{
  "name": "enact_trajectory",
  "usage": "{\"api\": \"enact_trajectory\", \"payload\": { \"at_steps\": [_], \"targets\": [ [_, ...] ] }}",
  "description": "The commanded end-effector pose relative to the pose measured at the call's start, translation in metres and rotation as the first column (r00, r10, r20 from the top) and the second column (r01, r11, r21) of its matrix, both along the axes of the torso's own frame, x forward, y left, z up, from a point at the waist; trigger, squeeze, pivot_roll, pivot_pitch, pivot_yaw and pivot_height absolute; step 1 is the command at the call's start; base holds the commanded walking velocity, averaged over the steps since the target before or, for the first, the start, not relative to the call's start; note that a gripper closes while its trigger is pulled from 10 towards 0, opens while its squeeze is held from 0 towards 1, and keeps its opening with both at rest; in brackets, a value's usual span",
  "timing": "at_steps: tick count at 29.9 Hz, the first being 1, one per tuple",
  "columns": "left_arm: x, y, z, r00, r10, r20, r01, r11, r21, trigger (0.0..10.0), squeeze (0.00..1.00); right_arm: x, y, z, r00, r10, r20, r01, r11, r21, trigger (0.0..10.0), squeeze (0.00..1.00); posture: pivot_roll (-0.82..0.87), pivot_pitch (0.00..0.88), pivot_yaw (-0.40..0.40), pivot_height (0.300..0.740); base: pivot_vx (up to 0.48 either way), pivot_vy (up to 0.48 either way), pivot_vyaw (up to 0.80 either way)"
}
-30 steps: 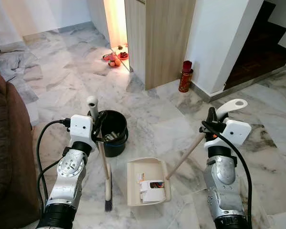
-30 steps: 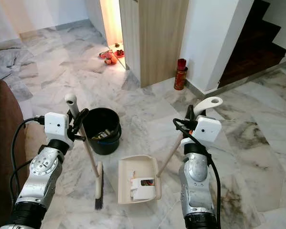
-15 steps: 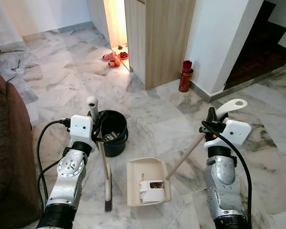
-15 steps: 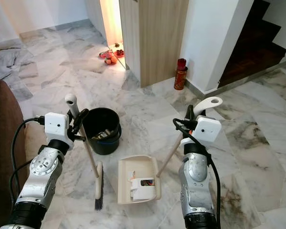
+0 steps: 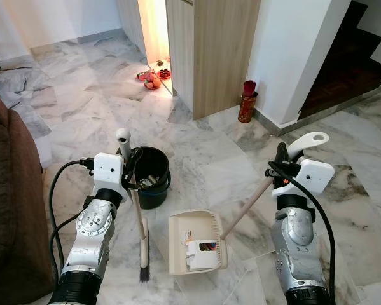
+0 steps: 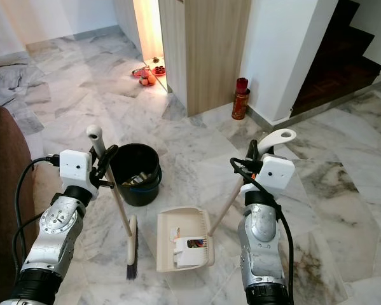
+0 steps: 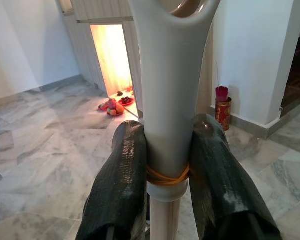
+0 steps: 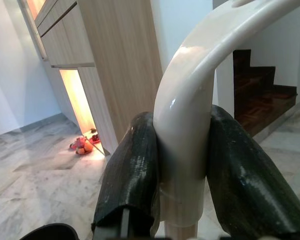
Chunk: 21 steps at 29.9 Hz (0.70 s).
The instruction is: Sweep floor
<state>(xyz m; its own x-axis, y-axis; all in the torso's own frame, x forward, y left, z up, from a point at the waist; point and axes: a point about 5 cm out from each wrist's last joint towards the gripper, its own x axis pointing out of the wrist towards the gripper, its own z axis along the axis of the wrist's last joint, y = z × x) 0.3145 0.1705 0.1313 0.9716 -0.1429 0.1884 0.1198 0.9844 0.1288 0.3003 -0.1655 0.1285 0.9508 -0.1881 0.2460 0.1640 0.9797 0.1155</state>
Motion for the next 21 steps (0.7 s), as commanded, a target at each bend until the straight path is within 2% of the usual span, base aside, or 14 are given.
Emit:
{"api": "enact_trajectory", "payload": {
  "at_steps": [1, 21],
  "targets": [
    [0.0031, 0.0015, 0.0103, 0.999, -0.004, 0.044, 0.003, 1.0, 0.01, 10.0, 0.0, 0.0029, 0.0042, 0.0119, 0.998, 0.013, 0.055, -0.013, 1.0, 0.001, 10.0, 0.0, -0.07, 0.053, 0.064, 0.74, 0.0, 0.0, 0.0],
    [0.0052, 0.0016, 0.0141, 0.999, -0.01, 0.051, 0.009, 1.0, 0.022, 10.0, 0.0, 0.0042, 0.005, 0.0143, 0.998, 0.009, 0.062, -0.009, 1.0, 0.002, 10.0, 0.0, -0.02, 0.065, 0.076, 0.74, 0.0, 0.0, 0.0]
  ]
}}
